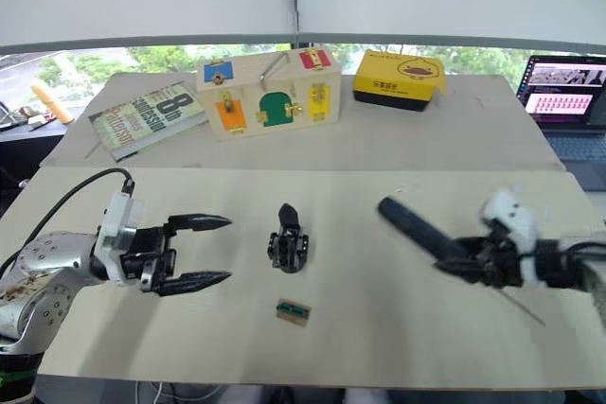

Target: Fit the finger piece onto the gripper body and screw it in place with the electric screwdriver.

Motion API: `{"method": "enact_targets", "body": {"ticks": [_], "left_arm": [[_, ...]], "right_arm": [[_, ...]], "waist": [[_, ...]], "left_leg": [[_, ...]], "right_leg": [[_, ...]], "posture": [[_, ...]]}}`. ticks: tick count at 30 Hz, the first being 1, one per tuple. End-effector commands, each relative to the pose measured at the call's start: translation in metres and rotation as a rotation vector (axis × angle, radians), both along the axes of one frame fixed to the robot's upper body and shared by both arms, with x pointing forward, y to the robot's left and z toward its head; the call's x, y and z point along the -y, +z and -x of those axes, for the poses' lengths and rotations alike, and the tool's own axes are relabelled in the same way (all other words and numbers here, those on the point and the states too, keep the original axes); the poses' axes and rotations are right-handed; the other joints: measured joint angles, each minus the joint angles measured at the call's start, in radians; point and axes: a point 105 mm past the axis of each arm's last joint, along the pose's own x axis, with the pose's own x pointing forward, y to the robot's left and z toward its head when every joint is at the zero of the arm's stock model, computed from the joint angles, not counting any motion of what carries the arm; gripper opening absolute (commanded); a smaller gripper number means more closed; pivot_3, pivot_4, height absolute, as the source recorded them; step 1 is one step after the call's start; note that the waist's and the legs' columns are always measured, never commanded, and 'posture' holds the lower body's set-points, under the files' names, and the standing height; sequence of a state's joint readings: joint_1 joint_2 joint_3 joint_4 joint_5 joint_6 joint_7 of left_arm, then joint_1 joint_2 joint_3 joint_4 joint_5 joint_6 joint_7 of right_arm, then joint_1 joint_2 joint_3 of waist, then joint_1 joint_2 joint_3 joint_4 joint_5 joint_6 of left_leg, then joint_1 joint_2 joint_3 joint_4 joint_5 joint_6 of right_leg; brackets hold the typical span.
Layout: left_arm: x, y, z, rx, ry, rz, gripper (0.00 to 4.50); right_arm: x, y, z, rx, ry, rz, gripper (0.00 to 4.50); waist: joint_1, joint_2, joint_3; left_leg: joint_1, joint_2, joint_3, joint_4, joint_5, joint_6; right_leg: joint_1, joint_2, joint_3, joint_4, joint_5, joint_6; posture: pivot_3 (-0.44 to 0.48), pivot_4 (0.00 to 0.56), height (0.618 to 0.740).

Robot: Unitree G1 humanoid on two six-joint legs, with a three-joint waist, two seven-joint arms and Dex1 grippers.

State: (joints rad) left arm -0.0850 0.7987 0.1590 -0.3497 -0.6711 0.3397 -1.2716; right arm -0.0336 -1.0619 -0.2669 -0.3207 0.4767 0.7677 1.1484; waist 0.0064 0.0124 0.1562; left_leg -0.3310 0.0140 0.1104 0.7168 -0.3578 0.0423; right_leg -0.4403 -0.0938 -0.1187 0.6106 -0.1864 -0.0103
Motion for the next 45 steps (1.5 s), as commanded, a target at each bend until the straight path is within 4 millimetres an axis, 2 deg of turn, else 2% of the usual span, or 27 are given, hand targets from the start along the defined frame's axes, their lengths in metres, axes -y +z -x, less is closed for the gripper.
{"method": "enact_targets", "body": {"ticks": [1, 11, 19, 21, 22, 25, 26, 30, 33, 36, 38, 41, 43, 45], "left_arm": [[-0.001, -0.005, 0.005, 0.049, -0.042, -0.037, 4.50], [0.007, -0.009, 0.004, 0.062, -0.054, -0.020, 4.50], [0.009, -0.007, 0.005, 0.060, -0.053, -0.015, 4.50], [0.009, -0.006, 0.005, 0.061, -0.052, -0.013, 4.50], [0.010, -0.006, 0.005, 0.061, -0.052, -0.014, 4.50], [0.009, -0.007, 0.004, 0.062, -0.047, -0.027, 4.50], [0.008, -0.007, 0.004, 0.062, -0.045, -0.027, 4.50], [0.008, -0.007, 0.004, 0.055, -0.047, -0.022, 4.50], [0.010, -0.009, 0.005, 0.047, -0.058, -0.022, 4.50], [0.012, -0.010, 0.005, 0.045, -0.067, -0.017, 4.50], [0.014, -0.010, 0.005, 0.044, -0.072, -0.014, 4.50], [0.016, -0.011, 0.005, 0.043, -0.083, -0.011, 4.50], [0.017, -0.012, 0.005, 0.043, -0.088, -0.009, 4.50], [0.019, -0.012, 0.005, 0.042, -0.092, -0.009, 4.50]], "right_arm": [[-0.016, -0.003, -0.003, 0.066, 0.015, 0.059, 1.96], [-0.022, -0.027, -0.017, 0.076, 0.051, 0.160, 1.96], [-0.019, -0.035, -0.022, 0.029, 0.041, 0.120, 1.96], [-0.018, -0.039, -0.018, -0.012, 0.053, 0.109, 3.01], [-0.018, -0.040, -0.017, -0.013, 0.070, 0.104, 3.32], [-0.017, -0.028, -0.019, 0.015, 0.054, 0.096, 4.39], [-0.017, -0.021, -0.018, 0.021, 0.059, 0.100, 4.45], [-0.019, 0.005, -0.011, 0.008, 0.105, 0.132, 4.45], [-0.017, 0.017, -0.005, -0.020, 0.146, 0.196, 4.45], [-0.001, 0.027, -0.001, -0.101, 0.084, 0.375, 4.45], [-0.002, 0.034, 0.003, -0.152, 0.063, 0.413, 4.45], [-0.009, 0.038, 0.010, -0.241, 0.044, 0.436, 4.45], [-0.015, 0.035, 0.012, -0.281, 0.043, 0.470, 4.45], [-0.012, 0.029, 0.009, -0.271, 0.035, 0.554, 4.45]], "waist": [[0.006, -0.002, 0.001], [0.005, -0.004, 0.002], [0.004, -0.005, 0.002], [0.004, -0.005, 0.002], [0.005, -0.005, 0.002], [0.005, -0.005, 0.002], [0.005, -0.005, 0.002], [0.005, -0.005, 0.002], [0.005, -0.006, 0.002], [0.006, -0.005, 0.002], [0.004, -0.005, 0.002], [0.003, -0.006, 0.002], [0.001, -0.006, 0.002], [0.001, -0.006, 0.002]], "left_leg": [[0.000, 0.000, 0.000, 0.001, 0.000, 0.000], [-0.005, 0.000, -0.001, 0.005, -0.001, 0.003], [-0.004, 0.000, 0.000, 0.006, -0.001, 0.003], [-0.004, 0.000, 0.000, 0.006, -0.001, 0.003], [-0.004, 0.000, 0.000, 0.006, -0.001, 0.003], [-0.004, 0.000, -0.001, 0.006, -0.001, 0.003], [-0.004, 0.000, -0.001, 0.006, -0.001, 0.003], [-0.004, 0.000, -0.001, 0.007, -0.001, 0.003], [-0.004, 0.000, -0.002, 0.007, -0.002, 0.003], [-0.004, 0.000, -0.002, 0.006, -0.002, 0.003], [-0.005, 0.000, -0.002, 0.007, -0.002, 0.004], [-0.005, 0.001, -0.003, 0.007, -0.002, 0.004], [-0.006, 0.001, -0.003, 0.007, -0.002, 0.004], [-0.007, 0.001, -0.003, 0.007, -0.002, 0.004]], "right_leg": [[0.000, 0.000, 0.000, -0.001, -0.001, 0.002], [-0.002, 0.001, -0.001, 0.000, 0.002, -0.004], [-0.001, 0.001, -0.001, 0.000, 0.002, -0.004], [-0.001, 0.001, -0.001, 0.000, 0.002, -0.004], [-0.001, 0.001, -0.001, 0.000, 0.002, -0.004], [-0.001, 0.001, -0.001, 0.000, 0.002, -0.004], [-0.001, 0.001, -0.001, 0.000, 0.002, -0.004], [-0.001, 0.001, -0.001, 0.001, 0.002, -0.004], [-0.001, 0.001, -0.001, 0.000, 0.002, -0.004], [-0.002, 0.000, -0.001, 0.000, 0.002, -0.004], [-0.002, -0.001, -0.001, 0.000, 0.002, -0.004], [-0.003, -0.002, 0.000, 0.000, 0.002, -0.004], [-0.004, -0.004, 0.001, 0.000, 0.002, -0.005], [-0.006, -0.005, 0.003, 0.000, 0.002, -0.005]], "posture": [[0.000, 0.150, 0.740], [0.000, 0.150, 0.740], [0.000, 0.150, 0.740], [0.000, 0.150, 0.740], [0.000, 0.150, 0.740], [0.000, 0.150, 0.740], [0.000, 0.150, 0.740], [0.000, 0.150, 0.740], [0.000, 0.150, 0.740], [0.000, 0.150, 0.740], [0.000, 0.150, 0.740], [0.000, 0.150, 0.740], [0.000, 0.150, 0.740], [0.000, 0.150, 0.740]]}}
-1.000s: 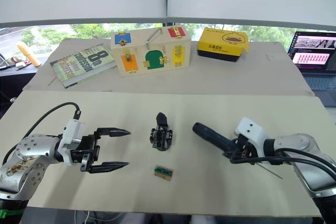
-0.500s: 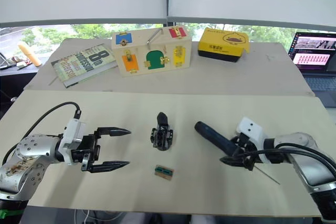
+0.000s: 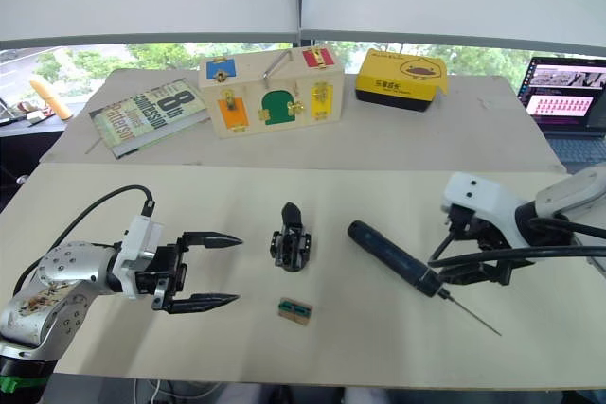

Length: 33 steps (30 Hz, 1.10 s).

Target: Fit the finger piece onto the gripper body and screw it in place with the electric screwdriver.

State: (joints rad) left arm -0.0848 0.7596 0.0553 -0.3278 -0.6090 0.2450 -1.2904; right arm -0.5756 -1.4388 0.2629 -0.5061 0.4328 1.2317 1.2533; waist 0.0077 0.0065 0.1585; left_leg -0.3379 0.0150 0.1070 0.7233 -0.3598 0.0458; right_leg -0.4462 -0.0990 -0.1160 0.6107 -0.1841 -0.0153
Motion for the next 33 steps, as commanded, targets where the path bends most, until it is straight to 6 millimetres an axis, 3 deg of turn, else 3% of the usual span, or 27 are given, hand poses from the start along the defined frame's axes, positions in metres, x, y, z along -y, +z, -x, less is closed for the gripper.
{"method": "enact_targets", "body": {"ticks": [1, 5, 19, 29, 30, 33], "left_arm": [[0.003, 0.005, 0.001, 0.030, -0.020, 0.006, 4.50], [0.004, 0.003, 0.002, 0.026, -0.027, 0.008, 4.50], [0.006, 0.004, -0.002, 0.023, -0.007, 0.028, 4.50], [0.007, 0.000, 0.001, 0.009, -0.021, 0.006, 4.50], [0.006, 0.000, 0.001, 0.009, -0.020, 0.006, 4.50], [0.005, 0.000, 0.002, 0.008, -0.014, 0.000, 4.50]], "right_arm": [[0.004, -0.008, -0.003, 0.002, -0.006, 0.115, 4.45], [0.004, -0.014, -0.011, 0.016, 0.034, 0.199, 4.45], [-0.025, -0.043, -0.027, -0.032, 0.050, 0.213, 4.45], [-0.024, -0.069, -0.035, -0.099, 0.028, 0.249, 4.45], [-0.024, -0.069, -0.036, -0.100, 0.027, 0.246, 3.93], [-0.024, -0.071, -0.038, -0.097, 0.040, 0.260, 2.92]], "waist": [[-0.001, 0.000, 0.000], [0.000, 0.000, 0.000], [-0.014, 0.000, 0.000], [-0.021, -0.004, -0.003], [-0.021, -0.006, -0.004], [-0.022, -0.006, -0.004]], "left_leg": [[0.000, 0.000, 0.000, 0.000, 0.000, 0.000], [-0.003, -0.001, 0.002, 0.001, 0.000, 0.000], [-0.009, -0.001, 0.002, 0.005, 0.000, 0.000], [-0.009, -0.001, 0.003, 0.006, 0.000, 0.000], [-0.008, 0.000, 0.003, 0.006, 0.001, -0.001], [-0.008, 0.000, 0.003, 0.007, 0.001, -0.001]], "right_leg": [[-0.001, 0.000, 0.000, 0.000, 0.000, 0.000], [-0.004, 0.002, -0.003, 0.001, 0.000, 0.000], [-0.009, 0.004, -0.006, 0.003, 0.001, 0.000], [-0.008, 0.005, -0.006, 0.004, 0.001, 0.000], [-0.008, 0.005, -0.006, 0.004, 0.001, 0.000], [-0.008, 0.005, -0.005, 0.004, 0.001, -0.001]], "posture": [[0.000, 0.150, 0.740], [0.000, 0.150, 0.740], [0.000, 0.150, 0.740], [0.000, 0.150, 0.740], [0.000, 0.150, 0.740], [0.000, 0.150, 0.740]]}}
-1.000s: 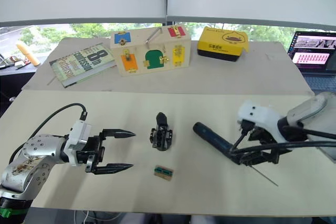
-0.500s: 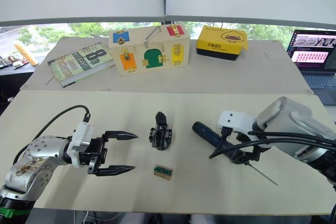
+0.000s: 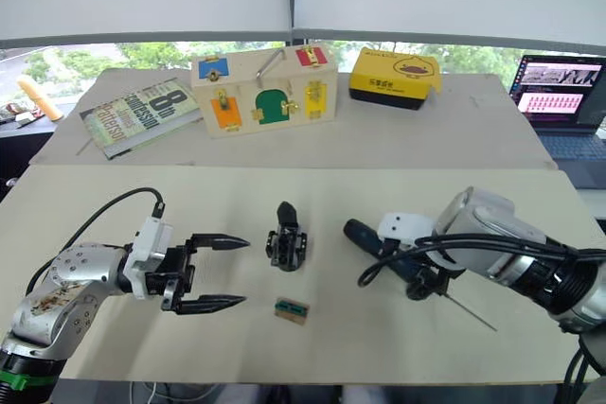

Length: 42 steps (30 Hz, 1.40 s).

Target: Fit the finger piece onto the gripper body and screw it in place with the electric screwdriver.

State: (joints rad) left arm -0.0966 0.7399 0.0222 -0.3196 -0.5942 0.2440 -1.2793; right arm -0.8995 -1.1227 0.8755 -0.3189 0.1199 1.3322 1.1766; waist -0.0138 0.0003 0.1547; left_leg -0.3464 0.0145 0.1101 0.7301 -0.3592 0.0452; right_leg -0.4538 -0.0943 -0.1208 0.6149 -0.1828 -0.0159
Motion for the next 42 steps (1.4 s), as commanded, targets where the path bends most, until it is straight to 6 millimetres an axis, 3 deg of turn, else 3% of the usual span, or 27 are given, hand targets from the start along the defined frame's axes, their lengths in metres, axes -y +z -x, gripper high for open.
{"method": "enact_targets", "body": {"ticks": [1, 3, 7, 11, 14, 20, 22, 25, 28, 33, 38, 42], "left_arm": [[-0.002, 0.004, 0.003, 0.019, -0.003, -0.008, 4.50], [-0.003, 0.004, 0.003, 0.019, 0.002, -0.012, 4.50], [-0.005, 0.004, 0.003, 0.021, 0.007, -0.014, 4.50], [-0.007, 0.005, 0.003, 0.036, 0.010, -0.010, 4.50], [-0.011, 0.007, 0.001, 0.059, 0.021, -0.003, 4.50], [-0.023, 0.004, -0.007, 0.079, 0.043, -0.029, 4.50], [-0.031, -0.003, -0.007, 0.061, 0.043, -0.059, 4.50], [-0.042, -0.008, -0.009, 0.053, 0.059, -0.085, 4.50], [-0.046, -0.013, -0.006, 0.051, 0.034, -0.118, 4.50], [-0.047, -0.029, 0.003, 0.019, 0.018, -0.138, 4.50], [-0.032, -0.046, 0.009, 0.040, 0.009, -0.136, 4.50], [-0.019, -0.058, 0.004, 0.071, 0.007, -0.132, 4.50]], "right_arm": [[0.001, -0.005, 0.001, -0.013, 0.022, 0.019, 2.58], [0.002, -0.006, 0.002, -0.014, 0.024, 0.022, 1.94], [0.004, -0.001, -0.001, 0.012, 0.028, -0.005, 1.92], [-0.007, 0.024, 0.000, 0.057, 0.047, -0.179, 1.92], [0.003, 0.045, 0.005, 0.094, 0.006, -0.255, 1.92], [-0.004, 0.084, 0.012, 0.223, -0.024, -0.649, 1.92], [-0.009, 0.097, 0.020, 0.319, 0.086, -0.816, 1.92], [-0.007, 0.106, 0.027, 0.464, 0.149, -0.933, 1.92], [-0.019, 0.130, 0.042, 0.580, 0.275, -1.149, 1.92], [-0.041, 0.124, 0.083, 0.554, 0.503, -1.282, 1.92], [-0.077, 0.115, 0.102, 0.575, 0.667, -1.426, 1.92], [-0.101, 0.113, 0.102, 0.556, 0.727, -1.534, 1.92]], "waist": [[0.000, -0.001, 0.000], [0.000, -0.001, -0.001], [0.001, -0.003, -0.002], [0.001, -0.002, -0.001], [0.001, 0.000, 0.000], [0.006, 0.000, 0.000], [0.010, -0.003, 0.000], [0.017, -0.002, 0.000], [0.017, -0.002, 0.000], [0.021, -0.002, 0.000], [0.022, -0.002, 0.001], [0.022, -0.002, 0.001]], "left_leg": [[0.000, 0.000, 0.000, 0.000, 0.000, 0.000], [0.000, 0.000, 0.000, 0.000, 0.000, 0.000], [0.000, 0.000, -0.001, 0.000, 0.000, 0.000], [0.000, 0.000, 0.000, 0.000, 0.000, 0.000], [-0.001, 0.000, 0.000, 0.000, 0.000, 0.000], [-0.001, 0.000, 0.000, 0.000, 0.000, 0.000], [-0.001, 0.000, -0.001, 0.000, 0.000, 0.000], [0.000, 0.000, 0.001, 0.000, 0.000, 0.000], [-0.001, 0.000, 0.001, 0.000, 0.000, 0.000], [0.003, 0.001, 0.001, -0.001, 0.000, 0.000], [0.007, -0.001, 0.004, -0.001, 0.000, 0.000], [0.014, 0.000, 0.004, -0.001, 0.000, 0.000]], "right_leg": [[0.000, 0.000, 0.000, 0.000, 0.000, 0.000], [0.000, 0.000, 0.000, 0.000, 0.000, 0.000], [0.000, 0.000, 0.000, 0.000, 0.000, 0.000], [0.000, 0.000, 0.000, 0.001, 0.000, 0.000], [-0.002, 0.000, 0.000, 0.002, 0.000, 0.000], [-0.001, 0.000, 0.000, 0.002, 0.000, 0.000], [-0.001, 0.001, 0.000, 0.002, 0.000, 0.000], [-0.001, 0.001, 0.000, 0.003, 0.000, 0.000], [-0.001, 0.001, 0.001, 0.002, 0.001, 0.001], [0.001, 0.003, 0.001, 0.004, 0.000, 0.000], [0.002, 0.001, 0.007, 0.007, 0.001, 0.000], [0.009, 0.002, 0.008, 0.008, 0.000, 0.000]], "posture": [[0.000, 0.150, 0.740], [0.000, 0.150, 0.740], [0.000, 0.150, 0.740], [0.000, 0.150, 0.740], [0.000, 0.150, 0.740], [0.000, 0.150, 0.740], [0.000, 0.150, 0.740], [0.000, 0.150, 0.740], [0.000, 0.150, 0.740], [0.000, 0.150, 0.740], [0.000, 0.150, 0.740], [0.000, 0.150, 0.740]]}}
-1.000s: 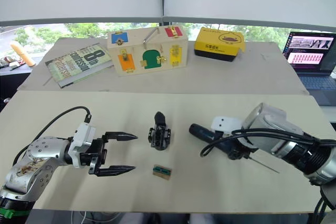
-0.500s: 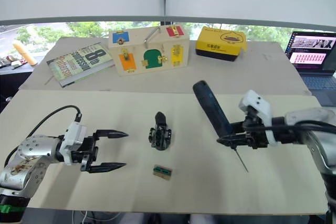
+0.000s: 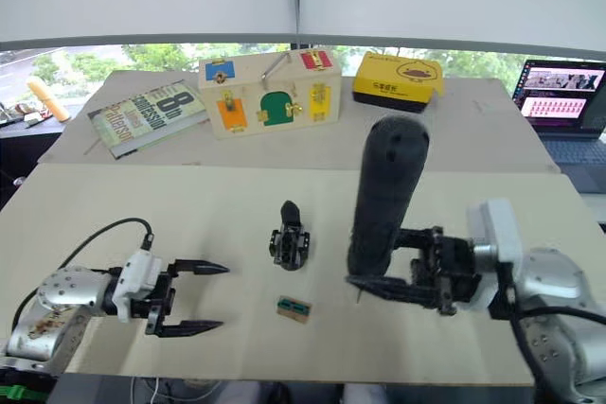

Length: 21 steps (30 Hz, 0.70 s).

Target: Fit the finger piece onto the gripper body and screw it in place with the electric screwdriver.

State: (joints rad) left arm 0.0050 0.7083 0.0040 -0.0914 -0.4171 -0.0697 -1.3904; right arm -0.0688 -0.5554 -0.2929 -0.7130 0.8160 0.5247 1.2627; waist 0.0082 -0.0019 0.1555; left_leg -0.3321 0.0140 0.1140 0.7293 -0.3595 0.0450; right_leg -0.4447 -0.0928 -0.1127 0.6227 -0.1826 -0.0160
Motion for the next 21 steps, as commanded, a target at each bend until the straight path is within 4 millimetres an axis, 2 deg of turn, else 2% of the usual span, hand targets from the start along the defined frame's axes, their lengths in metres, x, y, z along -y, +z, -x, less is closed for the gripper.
{"method": "enact_targets", "body": {"ticks": [1, 11, 16, 21], "left_arm": [[0.014, -0.007, -0.003, 0.048, -0.017, -0.013, 4.50], [0.056, -0.029, -0.007, 0.030, -0.044, 0.023, 4.50], [0.070, -0.034, -0.005, 0.004, -0.085, 0.021, 4.50], [0.079, -0.038, -0.002, -0.004, -0.116, 0.024, 4.50]], "right_arm": [[-0.019, 0.008, 0.003, 0.082, 0.074, -0.072, 1.92], [-0.042, -0.008, -0.009, 0.052, 0.141, -0.040, 1.92], [-0.047, -0.008, -0.016, 0.081, 0.120, -0.039, 1.92], [-0.049, -0.010, -0.013, 0.074, 0.139, -0.021, 1.92]], "waist": [[0.000, 0.000, 0.000], [0.003, -0.001, 0.000], [0.003, -0.001, 0.000], [0.005, -0.001, 0.000]], "left_leg": [[0.001, 0.000, 0.000, 0.000, 0.000, 0.000], [0.002, 0.000, 0.000, 0.000, -0.001, 0.003], [0.002, 0.000, -0.001, 0.000, -0.001, 0.003], [0.002, 0.000, -0.001, 0.000, -0.002, 0.004]], "right_leg": [[0.001, 0.000, 0.000, 0.000, 0.000, 0.000], [0.002, -0.001, 0.000, 0.000, 0.001, -0.001], [0.002, -0.001, -0.001, 0.000, 0.001, -0.001], [0.002, -0.002, -0.001, -0.001, 0.001, -0.001]], "posture": [[0.000, 0.150, 0.740], [0.000, 0.150, 0.740], [0.000, 0.150, 0.740], [0.000, 0.150, 0.740]]}}
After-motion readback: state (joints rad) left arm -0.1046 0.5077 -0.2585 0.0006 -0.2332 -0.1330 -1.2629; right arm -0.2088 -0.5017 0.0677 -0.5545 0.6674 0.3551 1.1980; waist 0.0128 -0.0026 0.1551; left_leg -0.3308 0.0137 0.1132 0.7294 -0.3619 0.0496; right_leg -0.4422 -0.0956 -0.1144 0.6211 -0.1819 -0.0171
